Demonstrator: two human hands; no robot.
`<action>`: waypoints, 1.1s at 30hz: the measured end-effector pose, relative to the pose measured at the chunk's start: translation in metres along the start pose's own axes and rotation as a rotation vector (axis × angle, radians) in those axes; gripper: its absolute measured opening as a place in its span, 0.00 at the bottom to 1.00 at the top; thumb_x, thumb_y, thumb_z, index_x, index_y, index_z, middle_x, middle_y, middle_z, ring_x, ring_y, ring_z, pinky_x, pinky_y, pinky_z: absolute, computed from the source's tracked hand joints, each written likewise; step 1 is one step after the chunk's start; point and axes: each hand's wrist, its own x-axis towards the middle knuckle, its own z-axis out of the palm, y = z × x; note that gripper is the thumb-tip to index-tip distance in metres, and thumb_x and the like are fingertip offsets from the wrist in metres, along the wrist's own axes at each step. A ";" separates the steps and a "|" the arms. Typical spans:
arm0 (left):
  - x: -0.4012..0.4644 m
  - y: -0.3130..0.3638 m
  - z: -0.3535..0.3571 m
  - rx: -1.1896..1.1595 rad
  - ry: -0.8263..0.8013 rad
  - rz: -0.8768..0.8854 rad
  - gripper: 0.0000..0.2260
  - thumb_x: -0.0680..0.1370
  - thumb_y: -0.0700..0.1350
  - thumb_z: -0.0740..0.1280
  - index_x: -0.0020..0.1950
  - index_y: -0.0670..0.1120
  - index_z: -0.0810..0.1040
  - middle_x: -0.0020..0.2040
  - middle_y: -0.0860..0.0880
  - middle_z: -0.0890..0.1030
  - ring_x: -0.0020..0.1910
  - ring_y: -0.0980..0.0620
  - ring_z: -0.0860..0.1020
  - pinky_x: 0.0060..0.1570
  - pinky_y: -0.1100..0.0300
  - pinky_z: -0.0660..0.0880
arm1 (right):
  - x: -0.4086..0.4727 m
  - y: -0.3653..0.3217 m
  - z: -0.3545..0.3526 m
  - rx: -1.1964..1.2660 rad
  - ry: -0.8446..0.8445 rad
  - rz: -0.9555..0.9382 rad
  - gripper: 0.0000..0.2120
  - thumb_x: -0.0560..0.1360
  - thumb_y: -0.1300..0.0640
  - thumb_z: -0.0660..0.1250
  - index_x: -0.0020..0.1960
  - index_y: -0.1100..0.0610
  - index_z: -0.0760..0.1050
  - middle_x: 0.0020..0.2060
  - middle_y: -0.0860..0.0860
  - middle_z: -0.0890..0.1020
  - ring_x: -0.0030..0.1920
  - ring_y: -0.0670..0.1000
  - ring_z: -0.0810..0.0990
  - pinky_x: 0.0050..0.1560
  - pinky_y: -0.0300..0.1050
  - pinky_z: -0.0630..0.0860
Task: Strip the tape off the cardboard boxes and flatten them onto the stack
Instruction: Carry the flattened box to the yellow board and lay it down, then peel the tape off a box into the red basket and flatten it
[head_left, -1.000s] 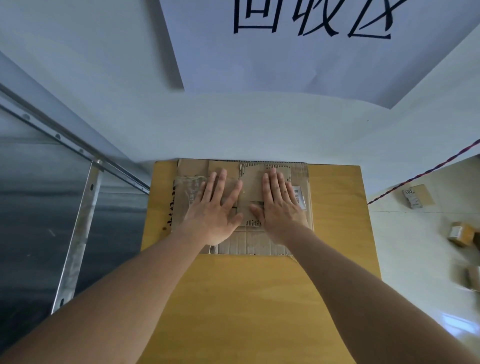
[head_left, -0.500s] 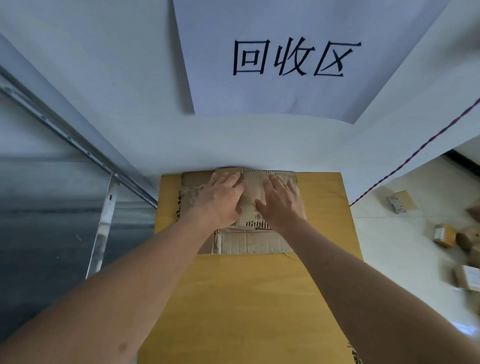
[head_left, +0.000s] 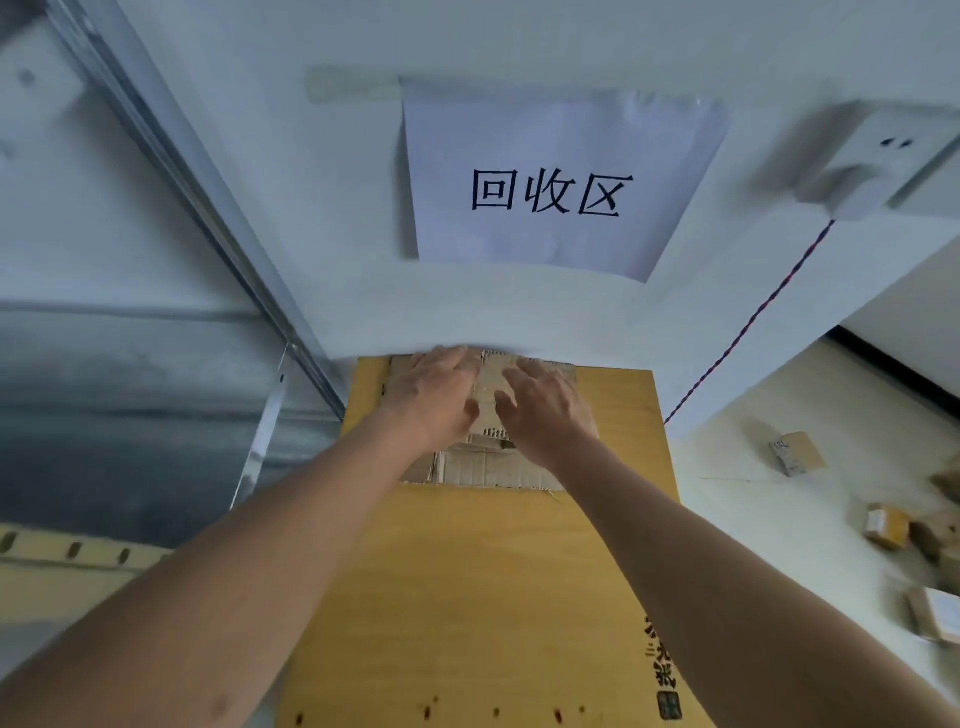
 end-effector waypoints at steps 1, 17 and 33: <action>-0.015 0.004 -0.006 0.002 0.018 -0.020 0.29 0.82 0.53 0.65 0.81 0.47 0.63 0.82 0.46 0.62 0.81 0.44 0.60 0.80 0.42 0.59 | -0.011 -0.003 -0.007 0.008 0.010 -0.026 0.21 0.86 0.47 0.56 0.75 0.54 0.70 0.78 0.53 0.67 0.78 0.55 0.64 0.76 0.51 0.60; -0.314 0.080 -0.141 0.130 0.385 -0.310 0.27 0.86 0.57 0.56 0.82 0.46 0.60 0.82 0.45 0.60 0.80 0.45 0.61 0.78 0.44 0.61 | -0.226 -0.113 -0.141 -0.086 0.196 -0.562 0.27 0.86 0.40 0.52 0.81 0.49 0.62 0.82 0.50 0.61 0.81 0.53 0.58 0.78 0.51 0.59; -0.589 0.002 -0.223 0.231 0.599 -0.672 0.28 0.85 0.60 0.57 0.82 0.49 0.61 0.83 0.48 0.59 0.81 0.46 0.60 0.77 0.46 0.62 | -0.366 -0.360 -0.182 -0.086 0.278 -1.037 0.25 0.85 0.39 0.53 0.79 0.47 0.66 0.77 0.50 0.69 0.73 0.56 0.73 0.69 0.55 0.72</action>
